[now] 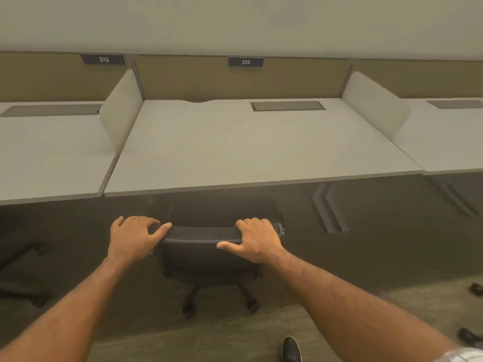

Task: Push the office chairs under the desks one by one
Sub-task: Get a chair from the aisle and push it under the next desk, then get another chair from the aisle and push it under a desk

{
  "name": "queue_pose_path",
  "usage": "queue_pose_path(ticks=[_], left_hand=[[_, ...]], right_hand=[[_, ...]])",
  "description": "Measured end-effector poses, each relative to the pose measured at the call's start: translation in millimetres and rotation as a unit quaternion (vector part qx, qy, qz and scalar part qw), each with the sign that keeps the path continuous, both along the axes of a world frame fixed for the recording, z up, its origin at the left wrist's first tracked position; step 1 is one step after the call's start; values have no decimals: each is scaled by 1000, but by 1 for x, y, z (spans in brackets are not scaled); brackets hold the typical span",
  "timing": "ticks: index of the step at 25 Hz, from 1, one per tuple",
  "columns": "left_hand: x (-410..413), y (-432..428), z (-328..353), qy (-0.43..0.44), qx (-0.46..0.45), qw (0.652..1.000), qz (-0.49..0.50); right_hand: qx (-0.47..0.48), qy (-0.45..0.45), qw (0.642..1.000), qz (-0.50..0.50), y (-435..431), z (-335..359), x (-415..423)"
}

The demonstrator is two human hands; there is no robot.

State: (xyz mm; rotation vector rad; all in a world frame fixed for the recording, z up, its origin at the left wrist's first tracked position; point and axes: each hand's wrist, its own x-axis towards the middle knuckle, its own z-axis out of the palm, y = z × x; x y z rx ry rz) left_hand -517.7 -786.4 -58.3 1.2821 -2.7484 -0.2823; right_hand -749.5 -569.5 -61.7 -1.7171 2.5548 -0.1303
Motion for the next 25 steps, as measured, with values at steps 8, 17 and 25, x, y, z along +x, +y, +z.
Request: queue_pose_path(ticks=[8,17,25], left_hand=[[-53,33,6,-8,-4,997,-81],[-181,208,-8,20,-77,945,-316],[-266,447,-50,-25,-62,896,-440]], right_hand=[[-24,-31,997,-63,78,-1,-25],[-32,-8,980,-198,263,-22,-64],[6,-38,942,-333,512,-53,-78]])
